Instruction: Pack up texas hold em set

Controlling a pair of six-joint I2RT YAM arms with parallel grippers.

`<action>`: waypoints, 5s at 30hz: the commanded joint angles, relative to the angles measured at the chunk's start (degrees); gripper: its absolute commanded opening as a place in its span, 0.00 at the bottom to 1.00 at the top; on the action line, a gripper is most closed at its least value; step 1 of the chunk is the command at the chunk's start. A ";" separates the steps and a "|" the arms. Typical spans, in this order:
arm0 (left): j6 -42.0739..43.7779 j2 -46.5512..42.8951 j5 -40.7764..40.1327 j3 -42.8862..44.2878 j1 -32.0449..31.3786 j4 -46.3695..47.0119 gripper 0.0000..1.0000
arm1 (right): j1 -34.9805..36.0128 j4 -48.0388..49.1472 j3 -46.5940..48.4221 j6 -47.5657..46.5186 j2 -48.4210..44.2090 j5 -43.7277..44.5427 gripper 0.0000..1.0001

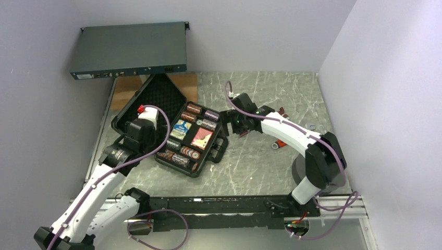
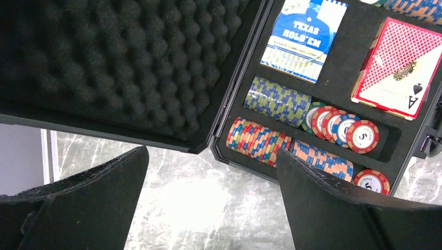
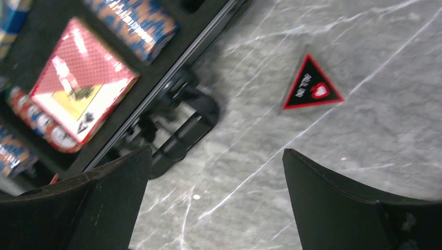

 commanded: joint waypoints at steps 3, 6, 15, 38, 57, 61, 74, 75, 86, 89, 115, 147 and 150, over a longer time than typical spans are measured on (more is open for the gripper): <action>0.71 0.67 0.80 0.69 0.36 1.57 0.99 | -4.18 -6.62 6.21 -4.92 8.17 1.47 1.00; 0.75 0.56 0.89 0.56 0.36 1.68 0.99 | -5.52 -5.56 6.06 -5.41 9.32 1.51 1.00; 0.79 0.83 1.78 0.45 0.36 1.77 1.00 | -8.74 -5.53 8.70 -7.37 15.00 4.84 1.00; 0.82 -1.11 2.53 0.55 1.15 2.64 1.00 | -10.69 -3.55 12.62 -7.08 23.18 4.70 0.83; 1.09 0.13 3.31 0.73 1.59 2.73 0.98 | -10.70 -3.13 10.61 -4.93 22.77 4.80 0.73; 1.12 0.22 3.37 0.73 1.62 2.73 0.98 | -10.71 -3.22 10.80 -5.09 22.60 4.85 0.71; 1.06 0.31 3.37 0.71 1.68 2.72 0.98 | -10.70 -3.92 11.24 -4.76 22.38 5.82 0.76; 1.12 0.29 3.41 0.73 1.68 2.72 0.98 | -10.71 -3.93 11.24 -4.74 22.36 5.75 0.76; 1.06 0.32 3.38 0.71 1.77 2.73 0.97 | -10.69 -3.97 11.25 -4.69 22.61 5.11 0.57; 1.13 0.30 3.37 0.73 1.77 2.73 0.97 | -10.69 -4.31 11.41 -4.74 22.31 5.28 0.51; 1.03 0.31 3.28 0.69 1.85 2.71 0.97 | -10.73 -4.94 7.79 -1.22 11.83 4.56 0.00; 0.85 -0.22 3.03 0.88 1.85 2.38 0.97 | -7.65 4.31 1.00 15.18 -15.05 -5.08 0.00; 0.82 -0.26 3.06 0.82 1.88 2.47 0.97 | -5.38 -1.42 4.73 21.19 -13.05 -0.09 0.00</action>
